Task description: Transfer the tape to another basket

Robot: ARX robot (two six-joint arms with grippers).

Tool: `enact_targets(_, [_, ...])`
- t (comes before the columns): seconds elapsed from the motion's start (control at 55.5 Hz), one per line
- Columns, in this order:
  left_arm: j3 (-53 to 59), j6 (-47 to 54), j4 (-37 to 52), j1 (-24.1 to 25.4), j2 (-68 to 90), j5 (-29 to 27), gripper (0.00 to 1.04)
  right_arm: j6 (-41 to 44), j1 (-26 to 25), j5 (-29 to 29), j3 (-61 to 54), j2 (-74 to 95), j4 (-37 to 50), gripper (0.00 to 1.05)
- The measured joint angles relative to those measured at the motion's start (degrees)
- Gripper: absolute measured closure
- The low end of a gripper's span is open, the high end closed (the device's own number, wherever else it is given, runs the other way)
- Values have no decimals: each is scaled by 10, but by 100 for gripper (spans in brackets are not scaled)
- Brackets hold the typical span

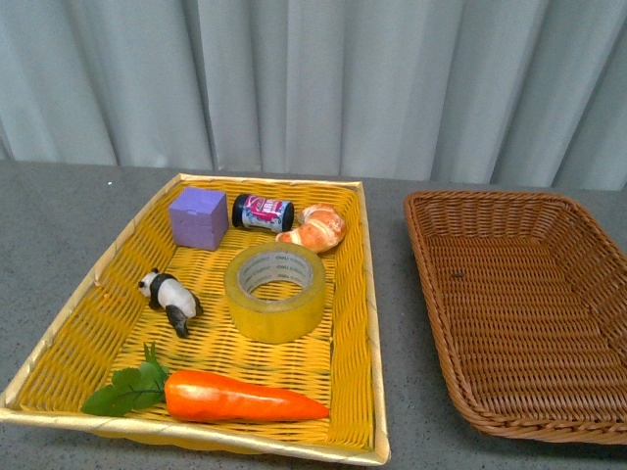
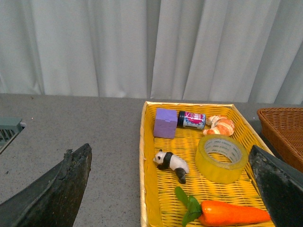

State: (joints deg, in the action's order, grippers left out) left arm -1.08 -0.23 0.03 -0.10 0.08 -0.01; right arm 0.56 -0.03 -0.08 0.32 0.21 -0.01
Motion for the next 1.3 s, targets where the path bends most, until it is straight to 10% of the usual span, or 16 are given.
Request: enact_targets(1.298, [0, 0, 0, 0, 0, 0, 6, 0, 0, 0, 0, 0, 0, 9])
